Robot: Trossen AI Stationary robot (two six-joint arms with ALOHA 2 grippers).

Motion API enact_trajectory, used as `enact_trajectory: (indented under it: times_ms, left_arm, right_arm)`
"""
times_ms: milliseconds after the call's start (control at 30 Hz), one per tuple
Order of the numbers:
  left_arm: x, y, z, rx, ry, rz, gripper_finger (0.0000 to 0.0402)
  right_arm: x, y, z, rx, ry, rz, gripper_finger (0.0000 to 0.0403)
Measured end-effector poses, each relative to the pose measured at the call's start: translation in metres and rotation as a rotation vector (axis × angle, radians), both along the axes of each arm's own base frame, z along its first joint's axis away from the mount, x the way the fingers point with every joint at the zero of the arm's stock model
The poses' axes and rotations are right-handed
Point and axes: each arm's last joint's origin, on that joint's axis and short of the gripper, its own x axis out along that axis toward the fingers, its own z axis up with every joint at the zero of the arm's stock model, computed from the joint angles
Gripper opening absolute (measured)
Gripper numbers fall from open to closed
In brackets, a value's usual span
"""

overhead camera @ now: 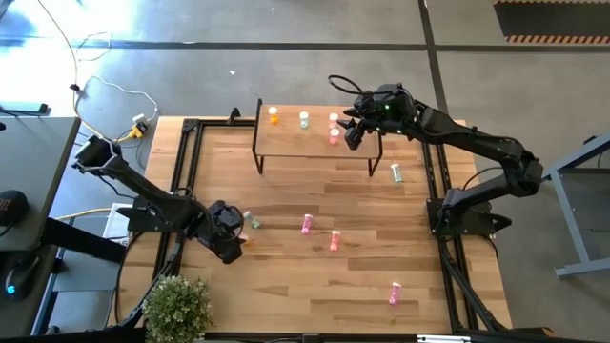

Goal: Pick and place medicine bottles onto shelf by color
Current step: Put the right orange pill bottle on the shelf aligned with the orange pill bottle

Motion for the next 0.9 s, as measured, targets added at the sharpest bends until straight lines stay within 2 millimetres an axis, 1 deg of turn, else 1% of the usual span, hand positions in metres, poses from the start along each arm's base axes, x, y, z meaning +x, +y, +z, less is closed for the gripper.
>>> enact_trajectory:
  times_ms: [200,400,500,900]
  left_arm:
    - [0.008,-0.004,-0.016,0.013,0.062,0.003,0.0245]
    - [0.015,-0.007,-0.023,0.008,0.045,0.004,0.0245]
    - [0.016,-0.007,-0.025,0.007,0.054,0.004,0.0239]
    - [0.016,-0.007,-0.025,0.004,0.053,0.004,0.0147]
  right_arm:
    - [0.0,0.0,0.0,0.0,0.0,0.0,0.017]
    - [0.0,0.0,0.0,0.002,0.0,-0.001,0.017]
    - [0.0,0.0,0.0,0.003,0.0,-0.001,0.017]
    - [0.0,0.0,0.0,0.004,0.002,-0.002,0.017]
